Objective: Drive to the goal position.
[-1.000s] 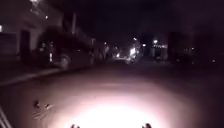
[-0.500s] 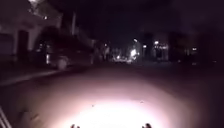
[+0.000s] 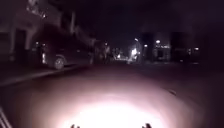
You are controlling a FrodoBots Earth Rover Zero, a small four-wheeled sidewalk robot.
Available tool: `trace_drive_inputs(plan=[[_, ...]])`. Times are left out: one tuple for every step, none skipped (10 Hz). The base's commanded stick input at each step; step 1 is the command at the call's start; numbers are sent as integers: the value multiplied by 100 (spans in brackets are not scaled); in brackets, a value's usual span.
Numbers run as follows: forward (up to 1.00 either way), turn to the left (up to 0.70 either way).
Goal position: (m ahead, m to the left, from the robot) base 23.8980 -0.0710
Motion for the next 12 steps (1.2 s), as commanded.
trace_drive_inputs(plan=[[70, 0], [70, 0], [70, 0], [70, 0], [70, 0], [70, 0], [70, 0], [70, 0], [70, 0], [70, 0], [70, 0], [70, 0]])
